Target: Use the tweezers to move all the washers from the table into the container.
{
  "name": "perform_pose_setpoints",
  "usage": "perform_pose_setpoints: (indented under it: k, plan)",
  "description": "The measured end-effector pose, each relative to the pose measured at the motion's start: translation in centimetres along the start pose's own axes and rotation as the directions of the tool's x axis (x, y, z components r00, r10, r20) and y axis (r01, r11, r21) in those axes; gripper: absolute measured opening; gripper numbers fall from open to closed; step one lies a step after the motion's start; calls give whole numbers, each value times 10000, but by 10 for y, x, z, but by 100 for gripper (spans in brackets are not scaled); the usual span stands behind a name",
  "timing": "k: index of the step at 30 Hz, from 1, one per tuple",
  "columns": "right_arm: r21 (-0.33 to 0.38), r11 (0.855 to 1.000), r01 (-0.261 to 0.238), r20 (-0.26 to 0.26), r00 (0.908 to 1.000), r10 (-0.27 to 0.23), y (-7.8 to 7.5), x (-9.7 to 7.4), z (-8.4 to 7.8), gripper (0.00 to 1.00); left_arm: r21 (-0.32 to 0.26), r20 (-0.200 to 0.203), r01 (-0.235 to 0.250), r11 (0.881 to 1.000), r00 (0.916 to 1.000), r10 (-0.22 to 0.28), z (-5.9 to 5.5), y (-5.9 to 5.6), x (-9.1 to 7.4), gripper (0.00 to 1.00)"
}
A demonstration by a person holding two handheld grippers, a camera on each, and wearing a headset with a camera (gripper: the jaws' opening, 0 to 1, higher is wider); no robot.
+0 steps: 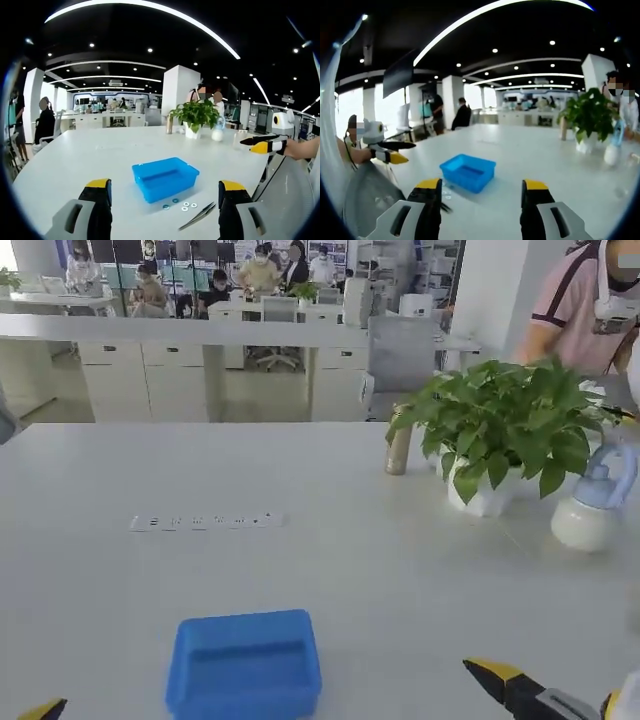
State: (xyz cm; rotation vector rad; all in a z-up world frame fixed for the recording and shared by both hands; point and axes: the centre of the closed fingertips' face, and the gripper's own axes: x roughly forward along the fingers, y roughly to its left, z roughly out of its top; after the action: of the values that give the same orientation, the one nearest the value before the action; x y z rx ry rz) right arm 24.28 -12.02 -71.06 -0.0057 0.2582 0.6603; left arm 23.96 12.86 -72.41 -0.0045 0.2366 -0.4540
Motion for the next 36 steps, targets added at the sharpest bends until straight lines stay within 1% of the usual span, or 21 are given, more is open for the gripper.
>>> perform_pose_setpoints:
  k: [2,5,7,10,14,16,17,18,20,22,23,24,25,26,27,28,30,31,32,33,36]
  plan:
    - [207,9982,555,-88,9984,-553,-13,-2,-2,67,-57,-106,-22,10000,9999,22,-2,1,1,90]
    - [1094,9876,1128,-188,9936,-1114,-28,-5,-6,75,-203,-192,210,9996,9996,-214,-3,-4,2,92]
    - [1185,9798,1611,-448,9866,-1568,-39,-7,-11,78,-263,-305,424,9988,9986,-432,-6,-7,4,94]
    - [1189,9755,1852,-685,9816,-1780,-45,-6,-15,83,-648,-784,824,9945,9931,-874,-14,-13,5,94]
    - [1050,9660,2364,-1358,9656,-2215,-53,-9,-25,88,-717,-1310,1524,9857,9783,-1608,-24,-20,4,92]
    - [675,9663,2483,-1703,9572,-2341,-53,-9,-28,86,-649,-1854,1894,9798,9624,-1983,-33,-24,1,89]
    - [469,9670,2505,-1869,9531,-2378,-53,-9,-29,85,-518,-1974,1946,9795,9595,-2011,-35,-24,1,89]
    - [270,9707,2388,-2269,9472,-2267,-49,-8,-34,83,-435,-2441,2044,9779,9470,-2088,-41,-25,-1,89]
    - [-278,9762,2151,-2624,9407,-2148,-44,-5,-39,81,-83,-2826,2458,9693,9292,-2381,-47,-29,-1,87]
    - [-995,9840,1480,-3388,9247,-1734,-34,-2,-51,76,201,-3459,3005,9536,8970,-2754,-56,-33,-2,82]
    - [-1284,9860,1063,-3663,9188,-1468,-28,1,-57,72,342,-3625,3409,9395,8803,-3062,-59,-36,-2,80]
    - [-1497,9858,766,-3922,9106,-1303,-25,2,-62,68,474,-3756,3597,9319,8708,-3171,-61,-37,-1,78]
    - [-1371,9893,504,-4305,8964,-1053,-24,1,-75,64,658,-3921,3766,9241,8613,-3231,-63,-37,0,76]
    - [-1251,9916,338,-4368,8955,-856,-21,3,-77,61,658,-4030,3945,9166,8508,-3372,-64,-38,0,73]
    - [-1145,9933,173,-4276,9016,-650,-15,6,-74,58,596,-4142,4169,9070,8370,-3575,-66,-41,1,72]
    - [-1011,9948,-135,-4200,9070,-303,-9,10,-71,54,583,-4221,4231,9042,8312,-3618,-67,-40,2,71]
    - [-897,9931,-754,-4045,9139,328,1,17,-69,48,541,-4534,4605,8860,8019,-3891,-71,-43,3,67]
    - [-886,9909,-1015,-4043,9128,574,8,20,-68,47,551,-4680,4724,8797,7904,-3952,-74,-44,3,65]
    - [-691,9890,-1306,-4179,9040,901,15,23,-71,47,662,-4812,4851,8720,7811,-3980,-76,-43,4,61]
    - [-692,9875,-1417,-4233,9005,996,18,26,-71,46,725,-5020,4987,8638,7666,-4004,-78,-43,4,59]
    - [-747,9790,-1897,-4359,8892,1390,31,37,-75,39,1235,-5445,5261,8414,7448,-3858,-84,-38,6,56]
